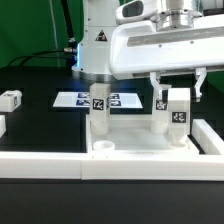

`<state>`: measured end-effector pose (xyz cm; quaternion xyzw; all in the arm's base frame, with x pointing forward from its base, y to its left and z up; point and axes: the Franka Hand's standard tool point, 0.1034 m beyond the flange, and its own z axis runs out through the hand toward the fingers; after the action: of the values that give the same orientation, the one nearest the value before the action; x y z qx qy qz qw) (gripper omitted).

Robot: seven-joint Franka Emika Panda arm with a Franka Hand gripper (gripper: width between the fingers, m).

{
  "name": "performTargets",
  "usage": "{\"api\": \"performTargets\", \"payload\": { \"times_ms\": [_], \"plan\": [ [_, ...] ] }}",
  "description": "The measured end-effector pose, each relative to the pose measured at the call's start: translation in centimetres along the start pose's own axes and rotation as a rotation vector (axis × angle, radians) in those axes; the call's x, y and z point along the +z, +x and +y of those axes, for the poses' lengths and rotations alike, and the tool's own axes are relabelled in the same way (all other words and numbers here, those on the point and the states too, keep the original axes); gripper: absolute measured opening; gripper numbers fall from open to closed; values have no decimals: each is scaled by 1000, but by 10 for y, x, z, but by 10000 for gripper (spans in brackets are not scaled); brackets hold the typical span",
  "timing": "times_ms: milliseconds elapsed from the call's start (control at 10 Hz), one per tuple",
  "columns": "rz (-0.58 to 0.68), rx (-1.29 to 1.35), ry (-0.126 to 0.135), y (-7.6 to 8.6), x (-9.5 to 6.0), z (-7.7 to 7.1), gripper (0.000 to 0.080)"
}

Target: Assemble square table

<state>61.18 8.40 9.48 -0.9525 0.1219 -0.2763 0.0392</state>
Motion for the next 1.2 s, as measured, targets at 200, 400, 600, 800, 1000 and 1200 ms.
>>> {"api": "performTargets", "payload": {
  "times_ms": [200,400,600,800,1000,1200],
  "plan": [
    [2,1,0,1,2,-1,292],
    [-6,0,-5,-4,6,1,292],
    [-9,1,-7,-5,7,3,292],
    [2,7,-8,-10,7,-4,292],
    [101,51,-25,-26,3,-24,292],
    [82,60,-22,-28,3,-26,293]
  ]
}}
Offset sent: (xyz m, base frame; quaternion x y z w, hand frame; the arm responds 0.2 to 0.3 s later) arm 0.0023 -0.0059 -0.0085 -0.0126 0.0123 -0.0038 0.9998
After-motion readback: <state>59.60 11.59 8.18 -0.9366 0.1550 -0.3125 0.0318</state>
